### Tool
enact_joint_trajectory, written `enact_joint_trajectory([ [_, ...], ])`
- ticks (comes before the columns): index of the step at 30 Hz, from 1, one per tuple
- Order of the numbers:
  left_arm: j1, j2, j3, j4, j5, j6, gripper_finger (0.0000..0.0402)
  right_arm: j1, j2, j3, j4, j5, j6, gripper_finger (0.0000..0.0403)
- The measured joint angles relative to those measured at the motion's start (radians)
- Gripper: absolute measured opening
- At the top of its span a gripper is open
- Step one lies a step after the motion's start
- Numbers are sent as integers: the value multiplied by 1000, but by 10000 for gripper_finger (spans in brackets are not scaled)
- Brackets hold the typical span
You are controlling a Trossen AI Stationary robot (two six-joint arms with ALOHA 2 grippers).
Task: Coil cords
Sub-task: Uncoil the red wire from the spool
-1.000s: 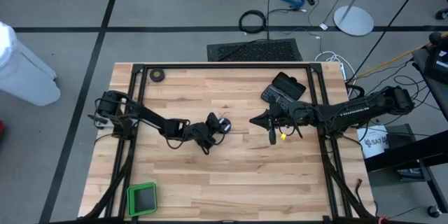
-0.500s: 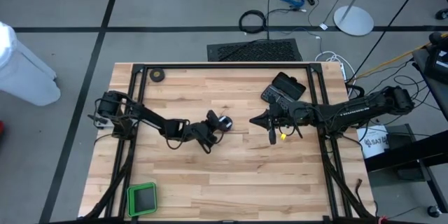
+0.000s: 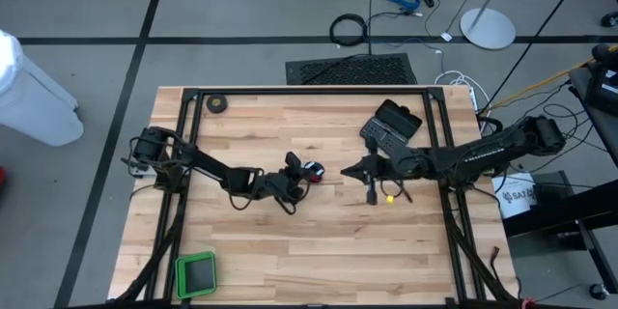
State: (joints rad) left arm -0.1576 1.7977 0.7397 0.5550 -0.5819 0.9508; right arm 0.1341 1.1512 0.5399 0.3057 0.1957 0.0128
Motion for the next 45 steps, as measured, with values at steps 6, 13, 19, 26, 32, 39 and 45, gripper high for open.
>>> enact_joint_trajectory([
  [6,0,0,20,1,0,-50,1,8,191,188,-224,64,24,39],
  [13,-2,0,20,3,8,-172,0,36,303,269,-281,134,-59,102],
  [19,-2,-38,22,0,69,-336,0,70,309,269,-278,262,-123,143],
  [26,-2,-163,22,-52,83,-422,0,59,308,270,-273,268,-108,162],
  [32,-2,-242,21,-97,111,-423,0,58,308,270,-213,277,-138,148],
  [39,-2,-257,21,-106,137,-457,0,56,308,270,-163,274,-183,120],
  [45,-2,-257,21,-115,147,-469,0,56,308,270,-150,269,-201,87],
])
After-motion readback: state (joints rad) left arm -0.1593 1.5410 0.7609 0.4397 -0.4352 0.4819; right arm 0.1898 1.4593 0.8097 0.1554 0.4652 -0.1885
